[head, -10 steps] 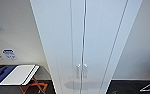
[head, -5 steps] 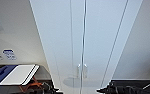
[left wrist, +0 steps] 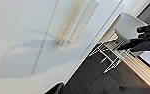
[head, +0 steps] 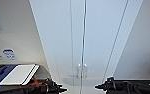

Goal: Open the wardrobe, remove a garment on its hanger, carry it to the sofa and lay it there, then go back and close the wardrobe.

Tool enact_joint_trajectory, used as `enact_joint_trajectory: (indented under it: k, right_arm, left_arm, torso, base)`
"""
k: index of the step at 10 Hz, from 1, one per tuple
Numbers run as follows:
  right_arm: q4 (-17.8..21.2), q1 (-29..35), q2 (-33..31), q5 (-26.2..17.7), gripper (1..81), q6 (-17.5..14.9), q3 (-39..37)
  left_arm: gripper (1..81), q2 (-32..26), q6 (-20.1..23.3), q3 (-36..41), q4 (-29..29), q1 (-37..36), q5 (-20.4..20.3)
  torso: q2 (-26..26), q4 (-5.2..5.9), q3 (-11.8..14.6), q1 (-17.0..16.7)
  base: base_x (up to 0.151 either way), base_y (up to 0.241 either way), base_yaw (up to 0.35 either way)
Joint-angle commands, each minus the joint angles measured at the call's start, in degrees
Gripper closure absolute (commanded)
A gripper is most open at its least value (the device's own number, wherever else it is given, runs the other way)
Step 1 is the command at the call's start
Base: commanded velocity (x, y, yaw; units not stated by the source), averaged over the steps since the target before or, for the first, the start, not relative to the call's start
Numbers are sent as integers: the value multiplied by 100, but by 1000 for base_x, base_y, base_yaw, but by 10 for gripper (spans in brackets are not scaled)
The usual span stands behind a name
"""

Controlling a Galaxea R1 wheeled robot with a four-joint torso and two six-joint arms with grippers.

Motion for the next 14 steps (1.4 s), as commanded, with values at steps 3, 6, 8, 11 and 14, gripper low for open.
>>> enact_joint_trajectory:
  k: [3,6,8,11,14]
  right_arm:
    - [263,1160,293,-425,10,45,-260]
    - [183,1354,638,-514,10,44,-542]
    - [192,1538,884,-619,10,44,-824]
    - [210,1653,1209,-830,10,44,-1237]
    - [289,1802,1411,-830,10,53,-1509]
  left_arm:
    - [10,241,-199,-252,-83,-983,65]
    - [10,452,-207,-490,-109,-1105,161]
    - [10,549,-199,-675,-197,-1167,153]
    - [10,777,-207,-1228,-302,-1422,170]
    - [10,1173,-199,-1659,-311,-1589,381]
  torso:
    - [0,0,-2,0]
    - [2,0,-2,4]
    - [5,0,-2,6]
    - [7,0,-2,9]
    - [9,0,-4,9]
  base:
    - [0,0,0]
    - [0,0,0]
    - [0,0,0]
    - [0,0,0]
    - [0,0,0]
